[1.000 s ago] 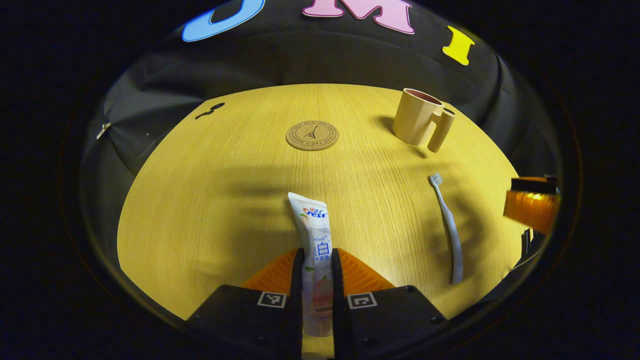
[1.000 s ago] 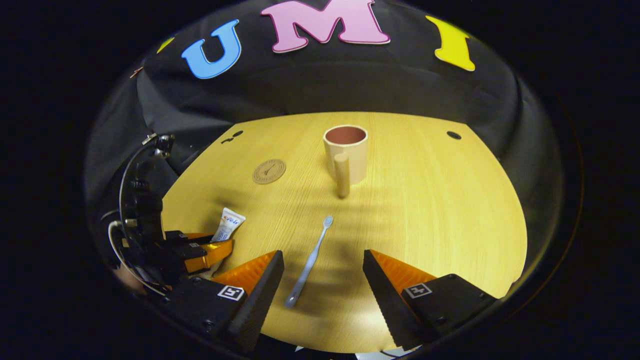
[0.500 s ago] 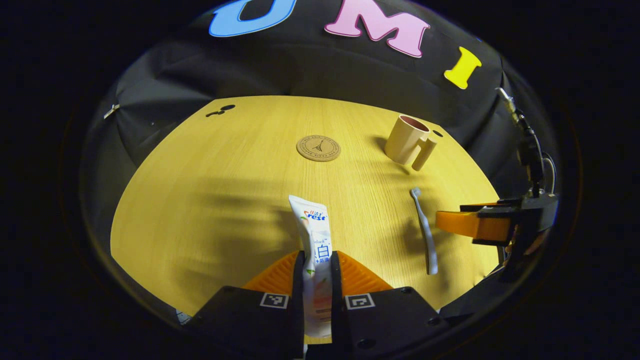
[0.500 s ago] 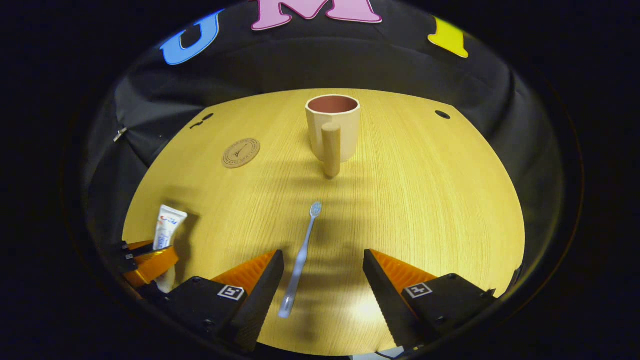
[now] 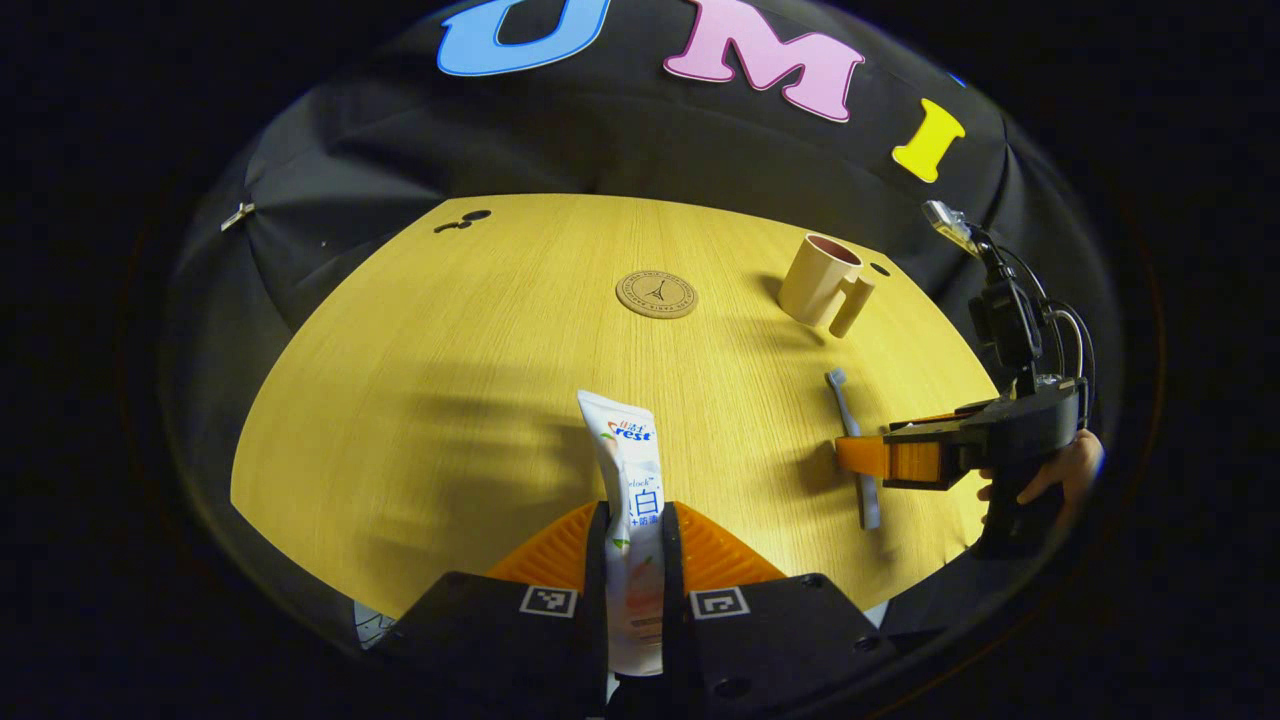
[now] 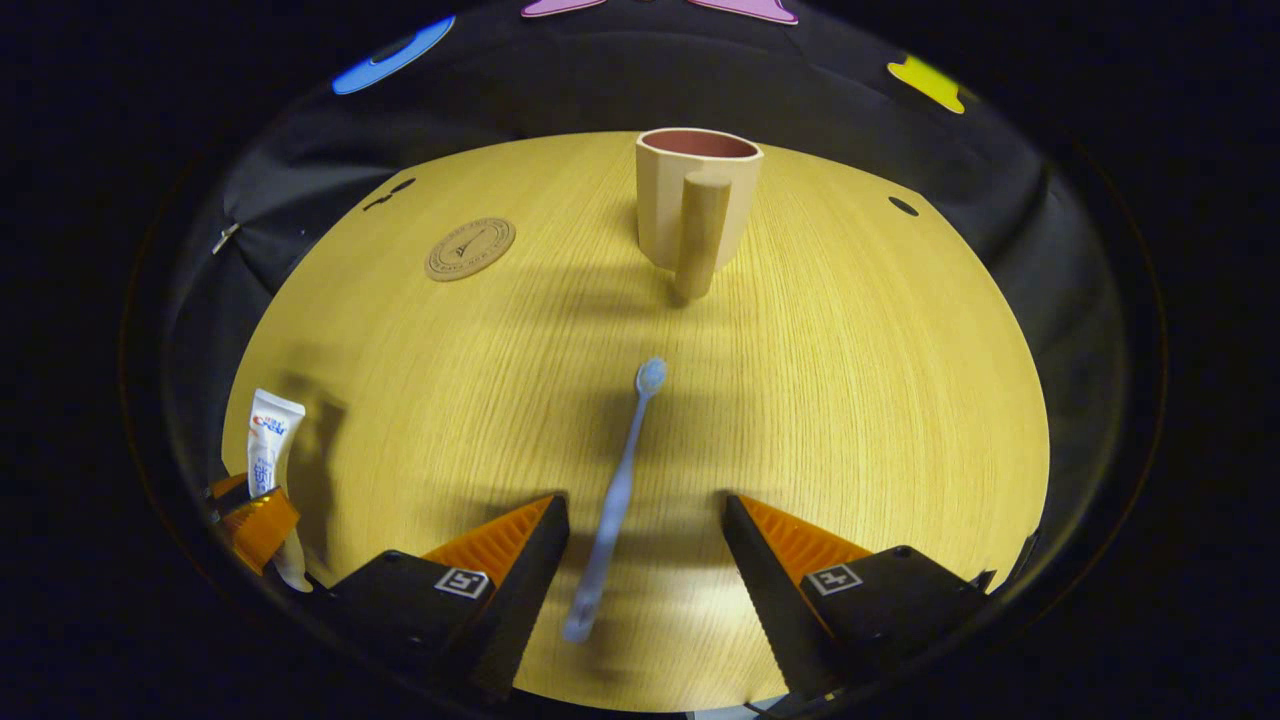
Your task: Put the toothbrush and toothpaste on the desktop into the cup, then pick up the cup and place it on the coaster on the desktop.
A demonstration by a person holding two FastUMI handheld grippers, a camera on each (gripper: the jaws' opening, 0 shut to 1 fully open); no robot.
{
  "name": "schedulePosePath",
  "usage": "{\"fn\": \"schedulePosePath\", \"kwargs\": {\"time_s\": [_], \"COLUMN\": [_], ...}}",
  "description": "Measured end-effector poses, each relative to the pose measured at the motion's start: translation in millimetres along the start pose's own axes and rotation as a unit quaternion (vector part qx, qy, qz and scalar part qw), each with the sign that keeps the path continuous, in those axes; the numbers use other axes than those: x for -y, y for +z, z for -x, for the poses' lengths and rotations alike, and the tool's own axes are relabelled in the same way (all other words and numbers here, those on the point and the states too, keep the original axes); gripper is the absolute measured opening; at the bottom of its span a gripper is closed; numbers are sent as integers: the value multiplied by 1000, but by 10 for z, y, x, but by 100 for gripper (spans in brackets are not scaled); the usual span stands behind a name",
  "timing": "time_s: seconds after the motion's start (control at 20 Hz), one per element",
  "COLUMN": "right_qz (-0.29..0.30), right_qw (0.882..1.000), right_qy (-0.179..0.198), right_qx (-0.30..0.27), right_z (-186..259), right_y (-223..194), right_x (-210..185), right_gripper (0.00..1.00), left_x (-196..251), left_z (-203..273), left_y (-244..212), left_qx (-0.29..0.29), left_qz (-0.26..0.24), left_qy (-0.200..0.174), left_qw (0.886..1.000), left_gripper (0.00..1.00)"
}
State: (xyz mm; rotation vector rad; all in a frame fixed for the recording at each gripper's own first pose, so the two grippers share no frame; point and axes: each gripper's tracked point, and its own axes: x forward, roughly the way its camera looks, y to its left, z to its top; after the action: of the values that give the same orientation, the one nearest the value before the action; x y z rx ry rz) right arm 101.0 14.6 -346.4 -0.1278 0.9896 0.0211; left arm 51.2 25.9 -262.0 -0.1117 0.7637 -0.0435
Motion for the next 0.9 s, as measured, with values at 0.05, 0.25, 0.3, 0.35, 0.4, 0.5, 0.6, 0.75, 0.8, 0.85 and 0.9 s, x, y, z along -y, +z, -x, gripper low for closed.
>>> {"fn": "schedulePosePath", "kwargs": {"time_s": [0.05, 0.25, 0.3, 0.35, 0.4, 0.5, 0.6, 0.75, 0.8, 0.85, 0.9], "right_qz": [-3, -12, -15, -14, -19, -17, -10, 15, 18, 22, 21], "right_qw": [1000, 1000, 1000, 1000, 999, 999, 999, 1000, 999, 999, 999], "right_qy": [-1, -6, -6, -8, -12, -8, -4, 13, 23, 30, 36], "right_qx": [-3, -13, -18, -23, -26, -36, -31, -21, -13, -6, -7], "right_z": [20, -1, -7, 6, 7, 4, -12, -14, -5, -16, -6], "right_y": [-8, 34, 27, 22, 31, 38, 50, 58, 65, 62, 49], "right_x": [-8, 4, 7, 27, 47, 47, 32, 11, 5, 11, 19], "right_gripper": [97, 80, 61, 58, 41, 23, 11, 7, 7, 5, 6], "left_x": [2, 20, 27, 25, -3, -28, -39, -26, -22, -26, -18], "left_z": [5, 3, -9, -15, -23, -29, -37, -37, -40, -47, -55], "left_y": [-2, -28, -38, -31, -32, -17, 9, 18, 13, 13, 12], "left_qx": [0, -5, -5, -6, -7, -8, -8, -8, -9, -10, -10], "left_qz": [-1, 0, 0, -3, -8, -16, -14, 4, 10, 14, 17], "left_qy": [0, -1, -2, 1, 7, 13, 17, 18, 20, 21, 23], "left_qw": [1000, 1000, 1000, 1000, 1000, 1000, 1000, 1000, 1000, 1000, 1000], "left_gripper": [27, 22, 22, 22, 27, 31, 27, 27, 27, 27, 27]}}
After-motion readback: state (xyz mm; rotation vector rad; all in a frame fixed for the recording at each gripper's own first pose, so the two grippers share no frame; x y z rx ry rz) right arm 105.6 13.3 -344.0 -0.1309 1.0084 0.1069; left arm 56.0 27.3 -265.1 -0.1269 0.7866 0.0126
